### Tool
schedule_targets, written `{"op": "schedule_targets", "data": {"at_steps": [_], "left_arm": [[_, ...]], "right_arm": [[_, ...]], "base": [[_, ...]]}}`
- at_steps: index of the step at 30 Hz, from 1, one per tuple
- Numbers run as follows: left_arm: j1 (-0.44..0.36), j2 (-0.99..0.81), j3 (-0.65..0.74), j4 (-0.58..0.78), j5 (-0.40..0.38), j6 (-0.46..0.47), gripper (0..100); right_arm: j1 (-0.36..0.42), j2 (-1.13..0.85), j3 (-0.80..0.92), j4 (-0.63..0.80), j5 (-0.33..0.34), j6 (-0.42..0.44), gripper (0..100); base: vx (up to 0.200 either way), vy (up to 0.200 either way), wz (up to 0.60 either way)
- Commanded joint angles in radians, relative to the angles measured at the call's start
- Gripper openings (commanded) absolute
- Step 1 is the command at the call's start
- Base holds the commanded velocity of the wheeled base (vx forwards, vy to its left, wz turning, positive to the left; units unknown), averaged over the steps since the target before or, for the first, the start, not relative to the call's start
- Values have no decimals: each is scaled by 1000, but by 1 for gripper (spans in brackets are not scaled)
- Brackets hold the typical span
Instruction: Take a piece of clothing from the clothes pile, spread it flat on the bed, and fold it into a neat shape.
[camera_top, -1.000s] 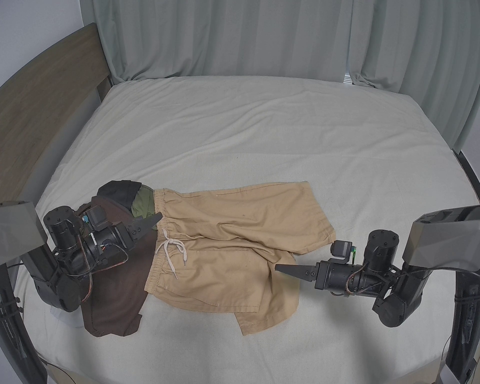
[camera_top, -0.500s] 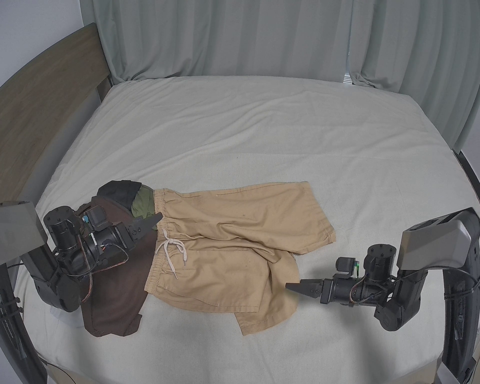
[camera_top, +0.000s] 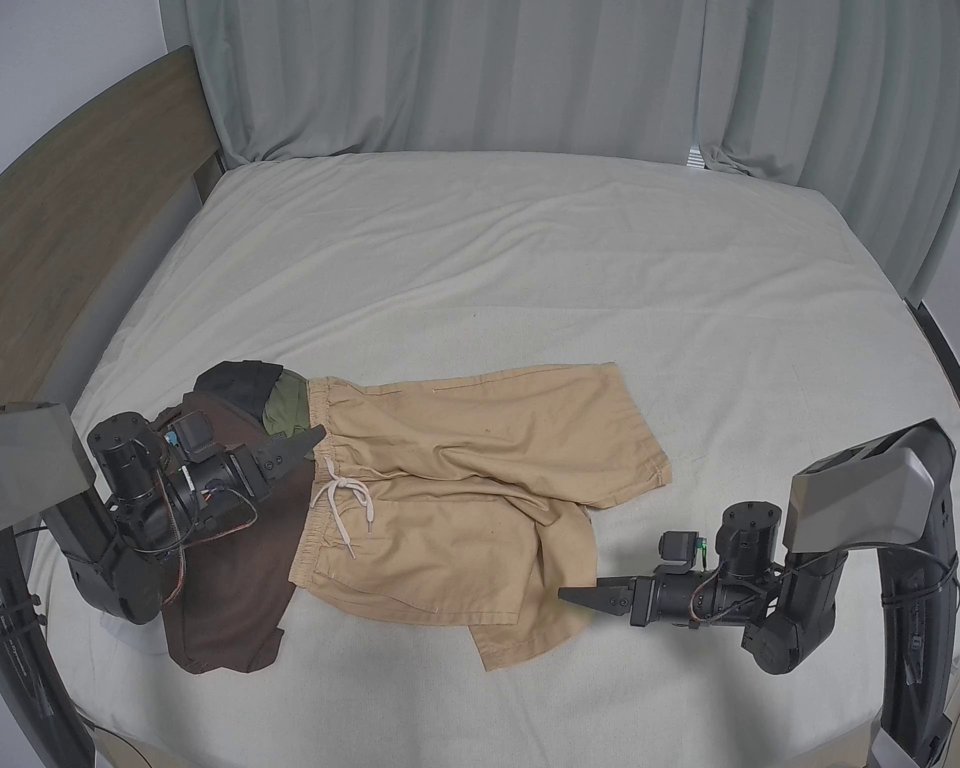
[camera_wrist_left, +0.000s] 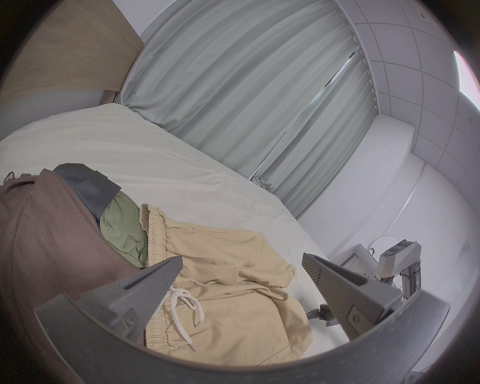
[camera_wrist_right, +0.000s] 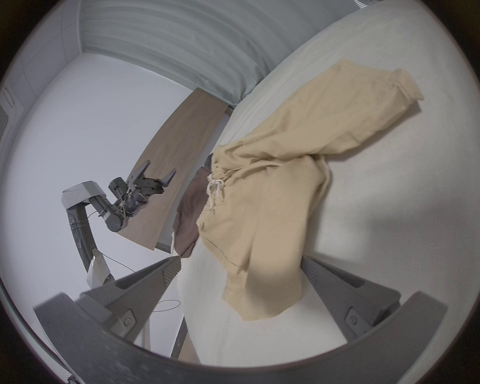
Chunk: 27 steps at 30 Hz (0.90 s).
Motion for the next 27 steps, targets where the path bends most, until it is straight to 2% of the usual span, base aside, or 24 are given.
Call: {"op": "schedule_targets", "data": {"at_steps": [1, 13, 21, 27], "left_arm": [[0, 3, 0, 0, 0, -1, 100], [1, 3, -2, 0, 0, 1, 100], [6, 2, -2, 0, 0, 2, 100], [6, 3, -2, 0, 0, 2, 100]], "right_arm": [[30, -49, 9, 0, 8, 7, 100], [97, 3, -93, -3, 28, 8, 100], [156, 126, -222, -2, 0, 13, 100], [185, 150, -257, -2, -27, 14, 100]], "base": [[0, 0, 0], [0, 0, 0], [0, 0, 0], [0, 0, 0]]}}
